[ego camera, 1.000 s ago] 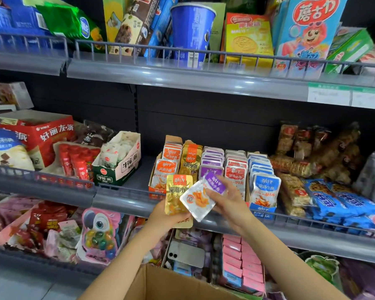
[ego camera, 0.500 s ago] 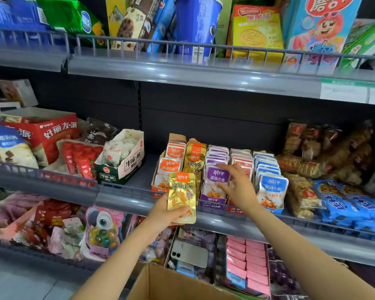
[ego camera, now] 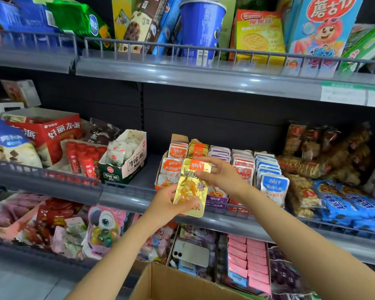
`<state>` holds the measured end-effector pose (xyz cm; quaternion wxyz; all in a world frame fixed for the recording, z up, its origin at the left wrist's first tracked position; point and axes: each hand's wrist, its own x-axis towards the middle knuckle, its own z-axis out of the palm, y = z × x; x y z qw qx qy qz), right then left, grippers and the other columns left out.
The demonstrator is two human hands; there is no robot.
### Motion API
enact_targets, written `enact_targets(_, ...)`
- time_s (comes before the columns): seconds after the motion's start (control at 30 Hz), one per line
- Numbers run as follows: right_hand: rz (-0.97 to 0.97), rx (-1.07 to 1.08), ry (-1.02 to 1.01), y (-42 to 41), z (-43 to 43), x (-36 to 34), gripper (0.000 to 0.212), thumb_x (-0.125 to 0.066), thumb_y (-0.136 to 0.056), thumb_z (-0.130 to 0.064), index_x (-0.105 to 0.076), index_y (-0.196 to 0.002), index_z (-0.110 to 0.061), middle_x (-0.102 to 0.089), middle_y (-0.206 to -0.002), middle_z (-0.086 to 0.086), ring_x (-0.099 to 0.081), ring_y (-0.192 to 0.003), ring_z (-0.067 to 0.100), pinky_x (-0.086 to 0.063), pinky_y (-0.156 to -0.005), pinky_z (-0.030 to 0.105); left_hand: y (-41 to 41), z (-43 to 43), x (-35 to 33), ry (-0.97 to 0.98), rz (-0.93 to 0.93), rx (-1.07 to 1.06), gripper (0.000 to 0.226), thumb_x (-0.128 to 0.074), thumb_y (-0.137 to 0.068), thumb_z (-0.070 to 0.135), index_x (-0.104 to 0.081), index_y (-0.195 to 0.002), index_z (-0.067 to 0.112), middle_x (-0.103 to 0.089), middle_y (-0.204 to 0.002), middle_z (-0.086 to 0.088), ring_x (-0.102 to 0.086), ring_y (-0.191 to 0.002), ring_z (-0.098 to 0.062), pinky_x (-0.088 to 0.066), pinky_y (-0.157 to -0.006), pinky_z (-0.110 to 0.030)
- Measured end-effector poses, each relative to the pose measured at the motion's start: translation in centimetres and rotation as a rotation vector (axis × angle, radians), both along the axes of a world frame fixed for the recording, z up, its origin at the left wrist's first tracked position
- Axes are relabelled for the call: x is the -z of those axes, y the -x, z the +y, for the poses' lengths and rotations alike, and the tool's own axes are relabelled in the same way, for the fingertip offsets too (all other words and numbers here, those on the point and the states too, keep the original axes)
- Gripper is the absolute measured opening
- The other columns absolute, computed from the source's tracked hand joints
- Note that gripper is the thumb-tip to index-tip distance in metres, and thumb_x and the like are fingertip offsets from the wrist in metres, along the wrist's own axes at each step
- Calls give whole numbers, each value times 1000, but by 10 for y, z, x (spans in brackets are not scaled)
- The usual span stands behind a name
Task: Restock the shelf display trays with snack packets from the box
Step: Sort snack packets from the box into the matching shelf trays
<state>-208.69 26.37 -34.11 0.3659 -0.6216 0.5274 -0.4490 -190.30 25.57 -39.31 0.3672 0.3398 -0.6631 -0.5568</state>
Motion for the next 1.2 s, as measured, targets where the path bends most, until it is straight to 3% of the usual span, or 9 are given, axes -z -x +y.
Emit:
enact_targets(0.13, -243, -19, -203, 3, -11, -3, 38, -66, -85, -14, -59, -122, -22, -70, -112, 9, -68, -100, 22, -57, -85, 34, -11, -10, -1, 53, 58, -4, 25, -76, -75, 11, -69, -98, 18, -75, -91, 6, -70, -86, -10, -55, -69, -20)
enact_targets(0.23, -250, -36, -284, 5, -21, -6, 40, -67, -85, -13, -58, -122, -23, -69, -113, 9, -66, -104, 23, -53, -93, 37, -12, -25, -4, 196, 5, -31, 20, -76, -76, 12, -70, -92, 22, -74, -86, 12, -69, -84, -3, -51, -72, -13)
enact_targets(0.4, -158, 268, 23, 17, -44, -28, 34, -68, -84, -10, -59, -117, -15, -68, -107, 6, -68, -94, 20, -59, -72, 24, -9, -60, 2, 300, -113, -176, 33, -75, -79, 24, -60, -107, 31, -68, -99, 15, -65, -83, 0, -51, -73, -17)
enact_targets(0.53, 70, 363, 110, 29, -73, -32, 32, -67, -85, -9, -57, -115, -12, -64, -110, 5, -63, -99, 20, -56, -84, 35, -6, -78, 17, 442, -291, -262, 41, -69, -81, 37, -57, -120, 31, -62, -113, 13, -60, -96, -5, -53, -83, -32)
enact_targets(0.7, 386, 335, 111, 29, -108, -16, 24, -70, -83, -16, -63, -106, -10, -65, -107, 7, -63, -99, 21, -53, -83, 33, 1, -90, 34, 537, -427, -234, 50, -68, -81, 44, -52, -125, 30, -52, -126, 14, -51, -109, -4, -44, -86, -23)
enact_targets(0.77, 582, 291, 41, 31, -118, -8, 31, -72, -82, -22, -63, -110, -11, -65, -111, 6, -62, -100, 19, -51, -79, 27, 2, -93, 38, 566, -453, -235, 51, -69, -79, 45, -51, -125, 31, -49, -129, 14, -47, -114, -4, -40, -87, -21)
enact_targets(0.87, 779, 237, -40, 34, -128, 0, 43, -76, -78, -27, -63, -116, -13, -63, -120, 3, -61, -107, 20, -52, -88, 31, 3, -97, 42, 578, -459, -231, 51, -70, -78, 46, -52, -124, 34, -49, -129, 16, -44, -116, -1, -37, -87, -18)
enact_targets(1.07, 786, 172, -58, 35, -135, 5, 38, -75, -79, -26, -64, -113, -17, -62, -117, -1, -61, -105, 17, -48, -85, 25, 3, -99, 45, 594, -445, -222, 47, -70, -78, 47, -55, -120, 34, -49, -128, 17, -43, -111, 4, -39, -88, -18)
enact_targets(1.2, 767, 162, -55, 39, -138, 5, 32, -75, -79, -25, -64, -109, -20, -63, -111, -3, -62, -101, 15, -52, -87, 28, 4, -99, 43, 601, -470, -218, 47, -69, -79, 46, -54, -122, 34, -49, -129, 15, -44, -113, 1, -38, -87, -18)
